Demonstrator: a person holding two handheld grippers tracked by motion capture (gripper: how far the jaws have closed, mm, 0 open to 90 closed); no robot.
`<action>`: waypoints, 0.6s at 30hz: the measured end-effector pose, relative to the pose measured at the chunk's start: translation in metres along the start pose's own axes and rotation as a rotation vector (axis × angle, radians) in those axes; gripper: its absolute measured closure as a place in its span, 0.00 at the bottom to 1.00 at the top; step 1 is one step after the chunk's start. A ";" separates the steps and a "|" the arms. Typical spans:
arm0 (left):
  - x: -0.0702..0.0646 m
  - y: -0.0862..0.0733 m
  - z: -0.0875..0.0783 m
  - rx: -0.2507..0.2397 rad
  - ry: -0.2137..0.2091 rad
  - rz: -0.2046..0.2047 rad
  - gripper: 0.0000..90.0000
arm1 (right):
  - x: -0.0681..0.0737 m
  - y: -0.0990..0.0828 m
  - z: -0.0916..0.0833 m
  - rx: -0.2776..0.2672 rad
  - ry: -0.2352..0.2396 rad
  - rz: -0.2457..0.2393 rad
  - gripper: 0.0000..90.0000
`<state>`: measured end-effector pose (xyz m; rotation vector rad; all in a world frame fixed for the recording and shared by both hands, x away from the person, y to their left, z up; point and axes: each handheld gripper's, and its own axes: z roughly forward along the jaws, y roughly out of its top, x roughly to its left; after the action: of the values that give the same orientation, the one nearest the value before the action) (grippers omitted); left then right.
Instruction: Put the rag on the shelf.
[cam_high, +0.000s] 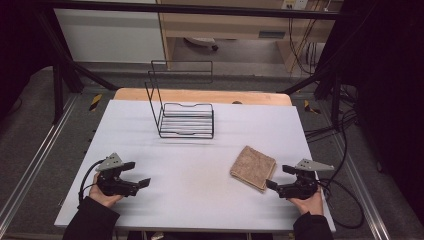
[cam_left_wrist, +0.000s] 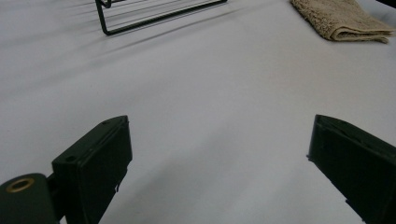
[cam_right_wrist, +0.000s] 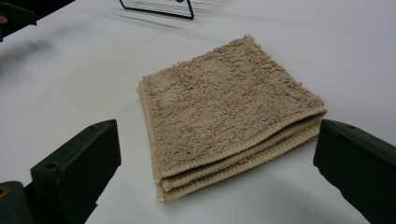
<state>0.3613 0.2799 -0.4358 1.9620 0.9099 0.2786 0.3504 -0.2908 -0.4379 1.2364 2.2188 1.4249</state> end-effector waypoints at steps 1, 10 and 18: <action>0.000 0.000 0.000 0.001 0.000 -0.001 0.06 | 0.000 0.000 0.000 0.001 -0.003 -0.002 0.01; 0.000 0.000 -0.001 -0.001 0.004 -0.005 0.06 | 0.004 0.002 0.001 0.010 -0.013 -0.007 0.02; 0.000 0.000 -0.002 -0.002 0.008 -0.003 0.06 | 0.017 0.008 0.011 0.028 -0.025 -0.030 0.07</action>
<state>0.3601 0.2813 -0.4350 1.9589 0.9169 0.2862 0.3501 -0.2696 -0.4324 1.2174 2.2392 1.3646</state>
